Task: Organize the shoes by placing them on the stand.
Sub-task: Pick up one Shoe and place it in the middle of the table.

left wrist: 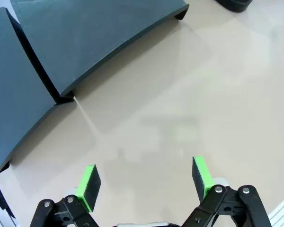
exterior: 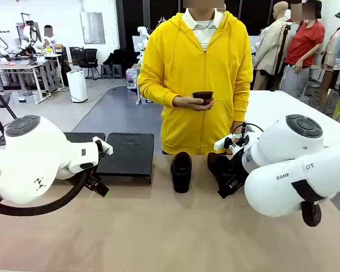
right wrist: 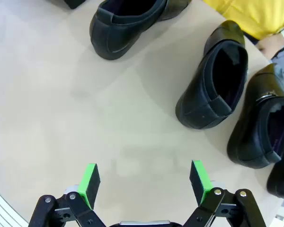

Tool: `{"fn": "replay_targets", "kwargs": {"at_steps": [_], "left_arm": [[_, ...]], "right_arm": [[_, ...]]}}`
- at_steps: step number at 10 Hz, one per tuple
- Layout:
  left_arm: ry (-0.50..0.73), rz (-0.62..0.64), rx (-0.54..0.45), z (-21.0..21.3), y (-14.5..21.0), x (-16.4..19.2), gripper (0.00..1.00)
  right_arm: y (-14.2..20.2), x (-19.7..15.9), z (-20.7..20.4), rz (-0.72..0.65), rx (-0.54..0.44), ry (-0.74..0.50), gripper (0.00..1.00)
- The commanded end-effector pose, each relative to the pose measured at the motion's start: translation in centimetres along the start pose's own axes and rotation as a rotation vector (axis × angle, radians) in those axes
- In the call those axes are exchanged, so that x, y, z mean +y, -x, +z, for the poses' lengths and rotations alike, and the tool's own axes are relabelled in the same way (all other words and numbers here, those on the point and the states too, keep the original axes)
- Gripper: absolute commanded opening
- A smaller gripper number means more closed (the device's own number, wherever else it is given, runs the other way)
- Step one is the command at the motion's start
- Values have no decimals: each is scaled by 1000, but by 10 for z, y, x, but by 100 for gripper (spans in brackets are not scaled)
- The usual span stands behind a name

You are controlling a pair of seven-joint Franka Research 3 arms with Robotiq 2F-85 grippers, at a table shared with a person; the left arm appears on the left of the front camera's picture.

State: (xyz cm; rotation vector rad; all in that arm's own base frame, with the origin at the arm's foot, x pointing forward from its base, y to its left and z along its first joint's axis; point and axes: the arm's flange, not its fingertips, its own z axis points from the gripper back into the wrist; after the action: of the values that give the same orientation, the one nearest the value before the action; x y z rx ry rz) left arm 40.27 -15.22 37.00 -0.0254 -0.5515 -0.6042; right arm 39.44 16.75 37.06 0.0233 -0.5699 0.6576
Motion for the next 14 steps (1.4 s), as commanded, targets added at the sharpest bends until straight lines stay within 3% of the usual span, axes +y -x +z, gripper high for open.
{"fn": "replay_targets", "kwargs": {"at_steps": [1, 12, 13, 14], "left_arm": [[0, 0, 0, 0, 0, 0, 100], [0, 0, 0, 0, 0, 0, 100], [0, 0, 0, 0, 0, 0, 100], [74, 48, 86, 32, -6, 3, 100]], "right_arm": [[0, 0, 0, 0, 0, 0, 100], [0, 0, -1, 1, 2, 0, 100], [-9, 2, 16, 15, -14, -83, 100], [-17, 11, 42, -67, 16, -70, 100]]}}
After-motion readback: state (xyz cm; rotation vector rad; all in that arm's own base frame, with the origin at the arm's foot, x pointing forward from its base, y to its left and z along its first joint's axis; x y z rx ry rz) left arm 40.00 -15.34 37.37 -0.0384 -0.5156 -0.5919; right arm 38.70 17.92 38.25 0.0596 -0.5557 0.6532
